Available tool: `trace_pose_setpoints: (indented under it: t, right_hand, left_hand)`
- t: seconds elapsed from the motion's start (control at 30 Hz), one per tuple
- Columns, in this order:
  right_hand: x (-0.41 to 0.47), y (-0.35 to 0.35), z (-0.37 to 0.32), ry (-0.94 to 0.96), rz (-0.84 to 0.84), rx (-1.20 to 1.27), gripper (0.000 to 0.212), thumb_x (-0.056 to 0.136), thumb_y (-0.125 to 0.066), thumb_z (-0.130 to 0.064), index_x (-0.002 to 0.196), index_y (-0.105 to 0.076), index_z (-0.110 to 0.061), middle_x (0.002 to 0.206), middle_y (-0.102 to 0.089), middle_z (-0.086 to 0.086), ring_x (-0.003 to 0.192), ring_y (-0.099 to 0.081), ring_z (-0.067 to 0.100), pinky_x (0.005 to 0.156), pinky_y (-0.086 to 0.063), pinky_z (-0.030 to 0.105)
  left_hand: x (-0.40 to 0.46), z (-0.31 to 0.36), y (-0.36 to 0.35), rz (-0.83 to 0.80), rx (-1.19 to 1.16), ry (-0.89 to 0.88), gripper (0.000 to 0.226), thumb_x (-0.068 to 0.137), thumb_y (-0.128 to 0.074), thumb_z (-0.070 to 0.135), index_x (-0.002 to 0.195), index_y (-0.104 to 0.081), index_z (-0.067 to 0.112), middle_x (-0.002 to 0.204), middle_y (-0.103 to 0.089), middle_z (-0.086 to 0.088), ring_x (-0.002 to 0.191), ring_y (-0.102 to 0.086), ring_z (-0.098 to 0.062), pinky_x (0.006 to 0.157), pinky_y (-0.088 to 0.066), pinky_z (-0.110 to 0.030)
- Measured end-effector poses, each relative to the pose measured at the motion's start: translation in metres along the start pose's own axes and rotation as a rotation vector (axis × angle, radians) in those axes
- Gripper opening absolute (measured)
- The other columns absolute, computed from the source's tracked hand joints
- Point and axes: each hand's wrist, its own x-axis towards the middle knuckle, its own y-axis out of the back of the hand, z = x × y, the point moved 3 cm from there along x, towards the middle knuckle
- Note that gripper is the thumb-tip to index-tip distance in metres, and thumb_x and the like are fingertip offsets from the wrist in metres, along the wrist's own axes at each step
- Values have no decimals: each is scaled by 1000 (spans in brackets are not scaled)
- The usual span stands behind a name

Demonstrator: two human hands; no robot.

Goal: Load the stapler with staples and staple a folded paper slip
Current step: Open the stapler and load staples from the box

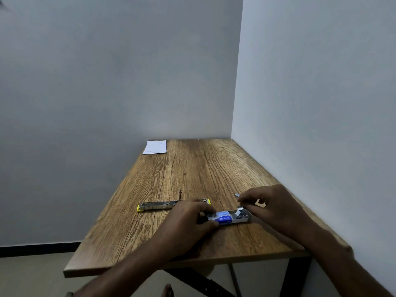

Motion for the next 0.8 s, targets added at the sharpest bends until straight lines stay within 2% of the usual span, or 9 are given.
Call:
trace_pose_setpoints:
  t: [0.23,0.37,0.47,0.6,0.8]
  right_hand:
    - [2,2,-10,149,-2,-150,28,79,-80,-9,105,-77,-20,94,-78,-7,77,-69,-1,67,-46,5]
    - [2,1,-6,91,61,5,25,81,-77,-5,102,-78,-17,93,-77,-8,78,-68,-7,69,-49,5]
    - [0,-2,-3,25,103,144,24,80,-78,-5,98,-78,-21,88,-75,-16,83,-69,-7,71,-54,10]
    - [-1,-5,-1,-8,105,211,25,79,-79,-5,95,-78,-25,87,-74,-21,83,-70,-6,71,-53,8]
    - [-2,-11,0,-30,96,266,23,82,-76,-10,95,-77,-29,89,-74,-22,85,-71,-2,70,-55,12]
  left_hand:
    - [0,-1,0,7,0,-1,32,85,-71,41,116,-69,29,106,-62,17,89,-57,3,78,-49,-17]
    - [0,-1,-1,12,-3,-4,34,85,-71,41,116,-69,30,108,-63,17,90,-58,3,77,-48,-15]
    - [1,-1,0,15,-16,-5,36,84,-72,43,116,-70,28,108,-64,16,90,-58,2,78,-48,-17]
    - [3,0,3,59,-62,18,37,84,-68,48,115,-70,28,107,-64,16,91,-59,4,77,-47,-13]
    - [16,17,2,99,-23,-18,27,87,-67,42,111,-71,30,104,-69,15,88,-60,3,77,-55,-25]
